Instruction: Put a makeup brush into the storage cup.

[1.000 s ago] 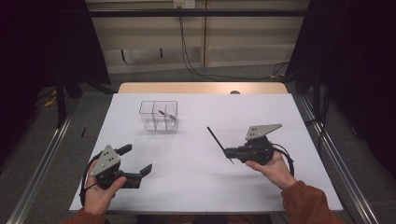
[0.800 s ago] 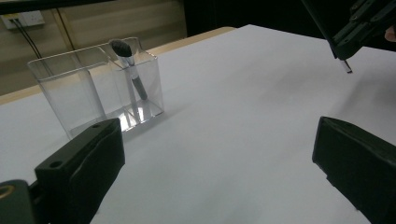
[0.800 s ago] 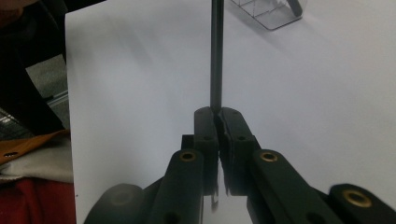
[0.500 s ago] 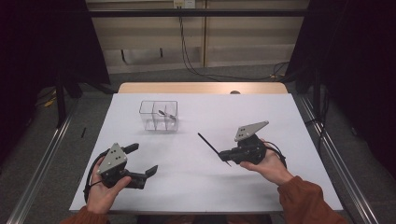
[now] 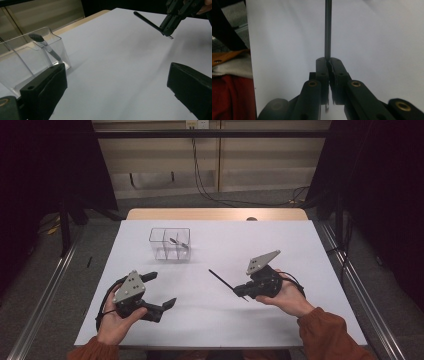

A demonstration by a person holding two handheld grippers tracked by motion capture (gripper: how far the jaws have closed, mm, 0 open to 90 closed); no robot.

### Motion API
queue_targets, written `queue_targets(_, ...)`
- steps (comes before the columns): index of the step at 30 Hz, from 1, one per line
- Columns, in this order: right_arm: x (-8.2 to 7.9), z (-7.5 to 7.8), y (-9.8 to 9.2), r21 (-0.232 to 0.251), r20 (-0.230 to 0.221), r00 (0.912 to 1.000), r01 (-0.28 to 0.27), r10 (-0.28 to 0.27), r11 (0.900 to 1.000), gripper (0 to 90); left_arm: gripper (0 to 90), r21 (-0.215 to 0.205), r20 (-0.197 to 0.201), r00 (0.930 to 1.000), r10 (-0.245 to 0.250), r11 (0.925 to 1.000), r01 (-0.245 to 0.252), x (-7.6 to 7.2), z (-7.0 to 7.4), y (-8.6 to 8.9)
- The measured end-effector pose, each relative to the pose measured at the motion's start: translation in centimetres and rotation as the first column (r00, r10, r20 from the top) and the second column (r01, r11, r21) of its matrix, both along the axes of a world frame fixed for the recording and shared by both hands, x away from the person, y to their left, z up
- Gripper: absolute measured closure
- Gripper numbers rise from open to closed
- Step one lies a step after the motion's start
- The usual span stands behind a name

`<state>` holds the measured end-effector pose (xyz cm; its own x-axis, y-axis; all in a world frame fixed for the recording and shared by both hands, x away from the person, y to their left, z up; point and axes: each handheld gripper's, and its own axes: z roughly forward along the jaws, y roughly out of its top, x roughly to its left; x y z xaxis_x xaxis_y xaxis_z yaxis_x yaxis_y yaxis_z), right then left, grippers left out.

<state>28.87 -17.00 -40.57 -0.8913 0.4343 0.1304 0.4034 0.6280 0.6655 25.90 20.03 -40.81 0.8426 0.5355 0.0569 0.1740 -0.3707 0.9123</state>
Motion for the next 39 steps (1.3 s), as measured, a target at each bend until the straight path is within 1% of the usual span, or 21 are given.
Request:
queue_targets(1,0.0,0.0,0.2,-0.026,-0.009,0.9999,-0.006,0.006,1.0,86.9,3.2,0.007,0.002,1.0,-0.009,0.9999,0.008,0.0,0.0,-0.1)
queue_targets(3,0.3,0.1,0.3,-0.055,-0.018,0.9998,-0.009,0.008,0.998,86.9,3.7,0.024,-0.003,0.9995,-0.033,0.9992,0.033,0.0,0.1,-0.4)
queue_targets(5,0.7,0.1,0.4,-0.081,-0.028,0.9996,-0.009,0.006,0.997,86.9,3.6,0.027,-0.01,0.9989,-0.045,0.9986,0.045,0.0,0.1,-0.7)
queue_targets(8,1.0,0.4,0.6,-0.112,-0.036,0.9992,-0.021,0.017,0.994,86.8,3.5,0.043,-0.011,0.9975,-0.07,0.9966,0.07,0.1,0.1,-1.1)
queue_targets(9,1.1,0.5,0.7,-0.127,-0.041,0.9991,-0.021,0.016,0.992,86.9,3.5,0.055,-0.011,0.9969,-0.078,0.9954,0.078,0.1,0.2,-1.2)
queue_targets(12,1.1,0.6,1.1,-0.169,-0.056,0.9983,-0.024,0.015,0.985,86.9,3.1,0.053,-0.025,0.9961,-0.085,0.9949,0.086,0.2,0.2,-1.4)
queue_targets(14,1.2,0.7,1.4,-0.205,-0.064,0.9976,-0.041,0.028,0.978,86.8,3.0,0.052,-0.029,0.9962,-0.082,0.9952,0.083,0.3,0.3,-1.5)
queue_targets(17,1.4,0.8,1.9,-0.249,-0.085,0.9955,-0.061,0.041,0.967,86.8,2.9,0.062,-0.053,0.9945,-0.09,0.9937,0.093,0.5,0.6,-1.5)
queue_targets(18,1.5,0.8,2.0,-0.257,-0.094,0.9944,-0.071,0.048,0.964,86.9,2.9,0.065,-0.056,0.9939,-0.095,0.993,0.098,0.5,0.7,-1.5)
queue_targets(20,1.9,0.9,2.0,-0.284,-0.095,0.9947,-0.065,0.04,0.956,86.9,3.0,0.068,-0.051,0.9938,-0.099,0.9925,0.102,0.5,0.9,-1.3)
queue_targets(21,2.2,1.0,1.9,-0.291,-0.095,0.9951,-0.057,0.03,0.955,86.8,3.1,0.066,-0.057,0.9936,-0.098,0.9927,0.101,0.5,1.0,-1.3)
queue_targets(22,2.4,1.1,1.8,-0.287,-0.099,0.9946,-0.058,0.03,0.956,86.8,3.1,0.073,-0.061,0.9934,-0.098,0.9921,0.102,0.5,1.0,-1.2)
queue_targets(24,2.7,1.2,1.8,-0.293,-0.108,0.9934,-0.069,0.039,0.954,86.8,3.4,0.082,-0.077,0.9917,-0.104,0.9905,0.11,0.6,1.0,-1.1)
queue_targets(26,2.8,1.3,1.9,-0.32,-0.114,0.9921,-0.087,0.053,0.943,86.9,3.4,0.086,-0.084,0.9908,-0.107,0.9898,0.114,0.6,1.0,-1.2)
queue_targets(27,2.8,1.3,2.0,-0.327,-0.123,0.9909,-0.093,0.055,0.94,86.8,3.4,0.1,-0.093,0.9893,-0.112,0.9875,0.121,0.7,1.0,-1.3)
queue_targets(28,2.9,1.2,2.0,-0.337,-0.124,0.9895,-0.113,0.075,0.935,86.9,3.5,0.101,-0.106,0.9874,-0.117,0.9866,0.128,0.7,1.1,-1.4)
queue_targets(30,2.8,1.1,2.2,-0.351,-0.133,0.9875,-0.128,0.086,0.927,86.8,3.5,0.112,-0.139,0.9817,-0.13,0.9829,0.146,0.8,1.2,-1.7)
queue_targets(31,2.8,1.0,2.3,-0.363,-0.139,0.9856,-0.141,0.096,0.921,86.9,3.5,0.113,-0.149,0.9792,-0.138,0.9813,0.155,0.8,1.2,-1.9)
queue_targets(34,2.8,0.9,2.5,-0.367,-0.139,0.9854,-0.143,0.098,0.919,86.9,3.7,0.132,-0.175,0.9731,-0.15,0.9758,0.174,1.0,1.3,-2.3)
queue_targets(36,2.8,0.8,2.6,-0.374,-0.147,0.9833,-0.156,0.107,0.914,86.9,3.8,0.144,-0.186,0.9698,-0.157,0.9721,0.186,1.2,1.5,-2.8)
queue_targets(39,2.8,0.5,2.9,-0.376,-0.149,0.9817,-0.167,0.118,0.911,86.9,3.7,0.154,-0.199,0.9649,-0.171,0.967,0.203,1.5,1.7,-3.3)
